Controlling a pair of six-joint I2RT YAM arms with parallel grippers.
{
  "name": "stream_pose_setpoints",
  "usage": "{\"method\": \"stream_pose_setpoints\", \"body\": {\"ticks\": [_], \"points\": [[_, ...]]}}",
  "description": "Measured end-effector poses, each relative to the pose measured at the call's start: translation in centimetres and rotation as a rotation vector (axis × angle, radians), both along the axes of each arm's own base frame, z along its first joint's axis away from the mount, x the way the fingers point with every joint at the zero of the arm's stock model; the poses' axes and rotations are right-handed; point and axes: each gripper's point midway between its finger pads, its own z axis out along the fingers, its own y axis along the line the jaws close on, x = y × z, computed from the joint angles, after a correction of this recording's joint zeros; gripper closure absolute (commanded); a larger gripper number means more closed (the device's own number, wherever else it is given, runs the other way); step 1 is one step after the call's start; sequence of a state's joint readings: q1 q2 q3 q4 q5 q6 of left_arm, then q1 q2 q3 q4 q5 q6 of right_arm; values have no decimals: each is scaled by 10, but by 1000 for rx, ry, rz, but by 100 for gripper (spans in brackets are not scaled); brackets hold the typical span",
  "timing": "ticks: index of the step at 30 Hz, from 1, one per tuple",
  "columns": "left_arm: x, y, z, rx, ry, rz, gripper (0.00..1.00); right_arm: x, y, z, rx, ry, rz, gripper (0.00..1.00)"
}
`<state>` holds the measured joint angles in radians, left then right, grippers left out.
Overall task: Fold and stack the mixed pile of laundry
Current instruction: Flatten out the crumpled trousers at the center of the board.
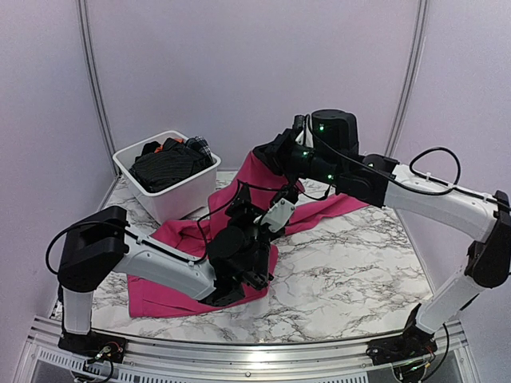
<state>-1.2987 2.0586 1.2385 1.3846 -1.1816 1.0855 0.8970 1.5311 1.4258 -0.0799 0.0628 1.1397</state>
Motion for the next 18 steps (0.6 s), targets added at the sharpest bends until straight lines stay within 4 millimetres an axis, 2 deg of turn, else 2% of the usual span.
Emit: {"method": "stream_pose_setpoints", "body": {"ticks": [5,6,8,10,12,16,18], "points": [[-1,6,10,17,-25,33,91,-5,-8,-1,6,13,-10,100],[-1,7,11,18,-25,33,100,-6,-10,-1,7,13,-13,96],[-2,12,15,10,-20,25,100,-8,-15,1,7,8,-18,76],[-5,16,20,6,-14,4,100,-7,-23,3,9,2,-31,48],[-9,22,27,0,-1,-43,100,-6,-33,5,-7,-23,-37,27],[-21,26,57,-96,55,-247,100,11,-80,8,-99,-117,-91,3],[-28,26,73,-165,97,-365,100,16,-106,15,-175,-198,-121,2]]}}
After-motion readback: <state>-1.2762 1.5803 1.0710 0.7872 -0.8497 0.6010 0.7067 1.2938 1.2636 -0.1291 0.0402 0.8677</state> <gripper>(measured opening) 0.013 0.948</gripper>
